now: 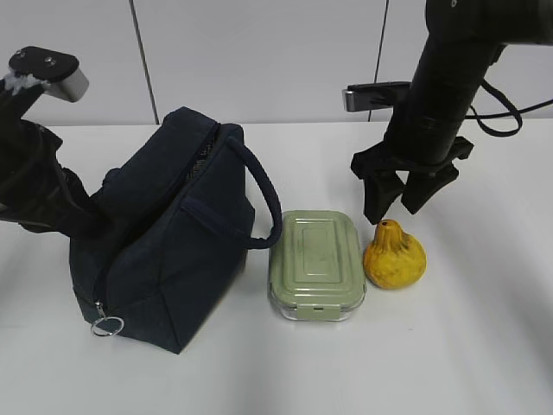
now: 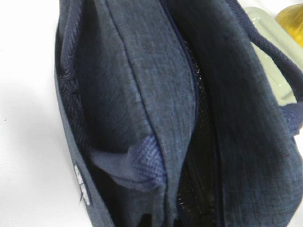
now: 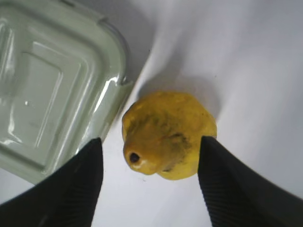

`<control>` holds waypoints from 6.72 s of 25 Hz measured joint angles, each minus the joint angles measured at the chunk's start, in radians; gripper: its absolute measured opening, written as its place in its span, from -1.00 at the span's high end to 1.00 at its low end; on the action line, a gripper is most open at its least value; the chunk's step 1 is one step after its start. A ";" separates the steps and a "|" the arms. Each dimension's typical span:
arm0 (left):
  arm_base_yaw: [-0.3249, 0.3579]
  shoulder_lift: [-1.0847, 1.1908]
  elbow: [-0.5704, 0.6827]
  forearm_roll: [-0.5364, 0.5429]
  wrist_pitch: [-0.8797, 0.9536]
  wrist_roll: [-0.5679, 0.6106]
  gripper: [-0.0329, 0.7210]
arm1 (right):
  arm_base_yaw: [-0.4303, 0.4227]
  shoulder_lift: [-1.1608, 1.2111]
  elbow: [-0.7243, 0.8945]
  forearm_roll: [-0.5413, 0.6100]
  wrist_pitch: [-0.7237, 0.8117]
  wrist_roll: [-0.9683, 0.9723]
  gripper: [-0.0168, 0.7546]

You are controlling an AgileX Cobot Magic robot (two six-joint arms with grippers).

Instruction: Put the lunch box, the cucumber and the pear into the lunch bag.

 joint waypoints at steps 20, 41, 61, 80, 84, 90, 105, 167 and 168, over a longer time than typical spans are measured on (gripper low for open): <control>0.000 0.000 0.000 0.000 0.000 0.000 0.90 | 0.000 -0.002 0.038 0.007 -0.008 0.002 -0.06; 0.000 0.000 0.000 0.001 0.000 0.000 0.90 | 0.011 0.041 0.036 0.002 -0.012 -0.011 -0.01; 0.000 0.000 0.000 0.002 0.001 0.000 0.90 | 0.034 -0.201 -0.198 0.416 -0.011 -0.217 0.63; 0.000 0.000 0.000 0.003 0.001 0.000 0.90 | 0.279 0.042 -0.209 0.230 -0.152 -0.288 0.64; 0.000 0.000 0.000 0.002 0.001 0.000 0.90 | 0.279 0.057 -0.209 0.331 -0.143 -0.327 0.50; 0.000 0.000 0.000 0.002 0.001 0.000 0.90 | 0.274 0.017 -0.209 0.367 -0.177 -0.351 -0.27; 0.000 0.000 0.000 0.004 0.006 0.000 0.90 | -0.080 -0.197 0.310 0.477 -0.308 -0.353 -0.17; 0.000 0.000 0.000 0.008 0.014 -0.002 0.91 | -0.194 -0.281 0.345 1.237 -0.199 -0.864 0.02; 0.000 0.000 0.000 0.008 0.014 -0.002 0.91 | -0.155 -0.281 0.308 1.239 -0.216 -0.862 0.02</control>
